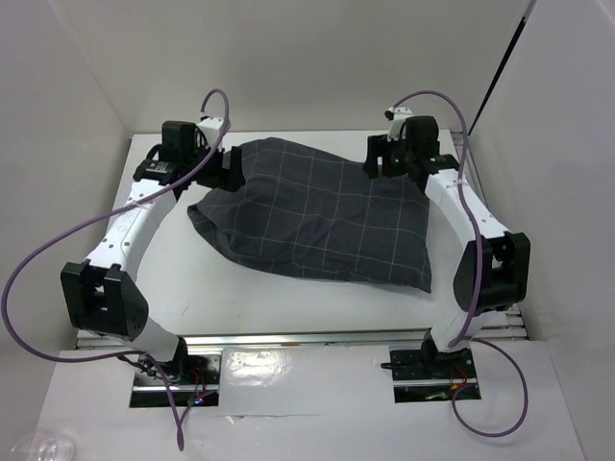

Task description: Put the pillow into the pillowcase

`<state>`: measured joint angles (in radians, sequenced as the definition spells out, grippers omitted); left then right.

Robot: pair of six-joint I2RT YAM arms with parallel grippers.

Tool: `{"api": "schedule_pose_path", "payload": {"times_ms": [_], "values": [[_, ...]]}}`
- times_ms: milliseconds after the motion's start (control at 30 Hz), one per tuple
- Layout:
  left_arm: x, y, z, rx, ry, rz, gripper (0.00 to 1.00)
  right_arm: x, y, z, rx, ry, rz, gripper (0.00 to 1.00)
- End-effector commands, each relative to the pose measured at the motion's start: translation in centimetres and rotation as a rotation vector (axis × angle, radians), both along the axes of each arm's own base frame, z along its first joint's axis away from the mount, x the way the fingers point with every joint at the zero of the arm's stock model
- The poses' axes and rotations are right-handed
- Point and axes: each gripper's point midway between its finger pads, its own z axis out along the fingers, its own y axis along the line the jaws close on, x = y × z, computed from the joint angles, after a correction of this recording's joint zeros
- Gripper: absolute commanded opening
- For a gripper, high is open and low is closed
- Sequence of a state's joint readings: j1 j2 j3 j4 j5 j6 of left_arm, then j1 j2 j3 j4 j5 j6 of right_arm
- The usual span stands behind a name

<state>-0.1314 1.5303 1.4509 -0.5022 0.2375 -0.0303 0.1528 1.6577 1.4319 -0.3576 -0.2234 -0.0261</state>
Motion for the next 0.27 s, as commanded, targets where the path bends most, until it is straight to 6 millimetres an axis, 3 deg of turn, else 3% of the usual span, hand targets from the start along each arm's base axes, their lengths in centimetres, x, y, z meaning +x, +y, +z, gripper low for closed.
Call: {"api": "schedule_pose_path", "payload": {"times_ms": [0,233], "values": [[-0.10,-0.25,1.97,-0.005,-0.074,0.010,1.00,0.30,-2.24,2.43,-0.010,-0.084,-0.079,0.80],[-0.09,-1.12,2.19,-0.021,-0.075,-0.022,1.00,0.17,-2.66,3.08,-0.018,-0.105,-0.099,0.80]]}}
